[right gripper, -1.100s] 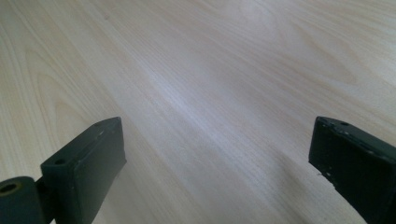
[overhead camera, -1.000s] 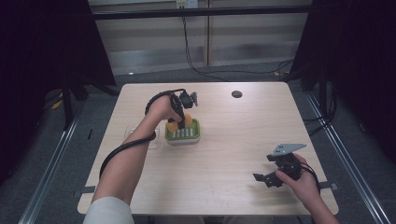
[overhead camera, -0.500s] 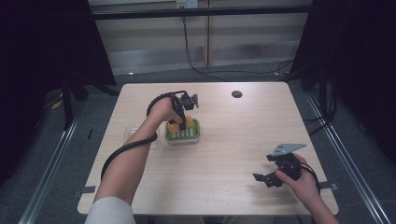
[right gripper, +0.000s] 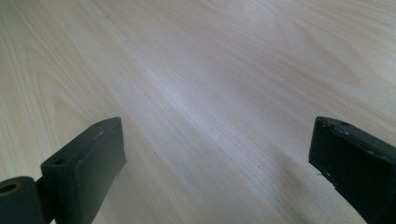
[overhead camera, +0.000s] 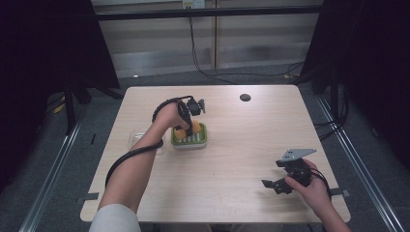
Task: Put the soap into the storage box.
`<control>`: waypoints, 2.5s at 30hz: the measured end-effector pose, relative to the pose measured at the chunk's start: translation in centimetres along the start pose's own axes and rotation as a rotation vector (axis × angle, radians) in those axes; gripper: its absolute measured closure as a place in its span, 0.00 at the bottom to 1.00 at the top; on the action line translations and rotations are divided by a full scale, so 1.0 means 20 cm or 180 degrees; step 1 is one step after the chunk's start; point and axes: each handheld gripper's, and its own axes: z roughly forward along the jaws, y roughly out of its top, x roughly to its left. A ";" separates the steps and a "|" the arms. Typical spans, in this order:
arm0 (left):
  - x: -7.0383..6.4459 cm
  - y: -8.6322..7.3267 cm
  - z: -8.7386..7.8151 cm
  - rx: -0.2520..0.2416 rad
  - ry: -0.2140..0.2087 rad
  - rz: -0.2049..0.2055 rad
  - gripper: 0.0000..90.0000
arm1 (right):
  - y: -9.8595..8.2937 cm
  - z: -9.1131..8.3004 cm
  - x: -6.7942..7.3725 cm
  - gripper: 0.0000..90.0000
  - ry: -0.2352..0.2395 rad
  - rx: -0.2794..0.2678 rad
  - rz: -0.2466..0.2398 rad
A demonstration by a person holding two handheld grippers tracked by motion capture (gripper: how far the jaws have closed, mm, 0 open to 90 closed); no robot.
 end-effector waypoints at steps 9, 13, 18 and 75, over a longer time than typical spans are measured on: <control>0.00 0.00 0.03 0.0019 -0.0051 0.0003 0.55 | 0.00 0.00 0.00 0.04 -0.0005 -0.0012 -0.0006; 0.00 0.00 0.04 0.0003 -0.0072 -0.0054 0.55 | 0.00 0.00 0.00 0.04 -0.0003 -0.0011 0.0004; 0.00 -0.01 0.07 -0.0007 -0.0070 -0.0053 0.55 | 0.00 0.00 0.00 0.04 0.0008 -0.0011 -0.0001; -0.11 -0.16 -0.11 -0.0536 -0.0431 -0.0692 0.26 | 0.01 0.01 0.02 0.04 0.0007 0.0009 -0.0009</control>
